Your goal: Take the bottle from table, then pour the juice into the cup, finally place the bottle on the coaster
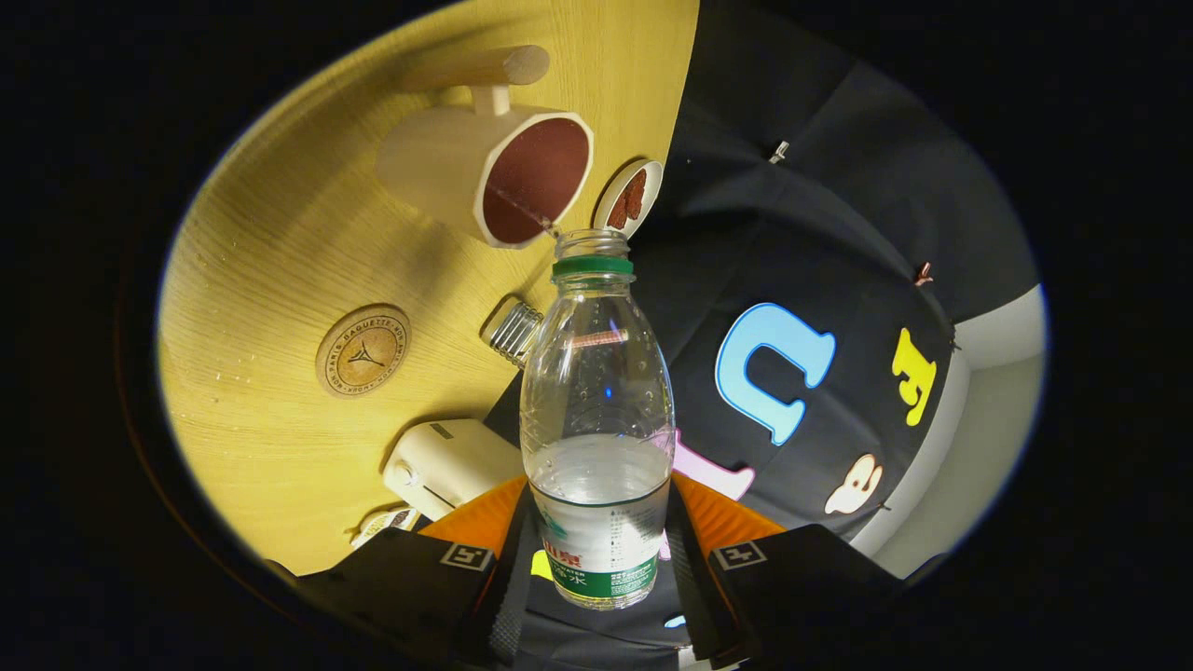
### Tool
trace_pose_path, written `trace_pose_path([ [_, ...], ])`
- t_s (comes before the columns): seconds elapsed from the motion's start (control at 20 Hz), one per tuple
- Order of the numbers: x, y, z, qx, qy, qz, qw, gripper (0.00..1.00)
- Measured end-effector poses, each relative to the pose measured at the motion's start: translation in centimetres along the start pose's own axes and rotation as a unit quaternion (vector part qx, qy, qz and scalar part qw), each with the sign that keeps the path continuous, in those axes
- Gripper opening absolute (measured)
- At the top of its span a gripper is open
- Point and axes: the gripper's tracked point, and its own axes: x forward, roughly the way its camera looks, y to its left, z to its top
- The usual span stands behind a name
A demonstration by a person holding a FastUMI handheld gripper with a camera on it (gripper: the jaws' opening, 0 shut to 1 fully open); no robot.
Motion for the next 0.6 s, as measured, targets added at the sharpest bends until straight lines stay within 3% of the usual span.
trace_pose_path([
  [0.25, 0.47, -0.51, 0.58, -0.034, -0.009, -0.012, 0.999, 0.7],
  [0.6, 0.43, -0.43, 0.54, -0.033, -0.009, -0.008, 0.999, 0.7],
])
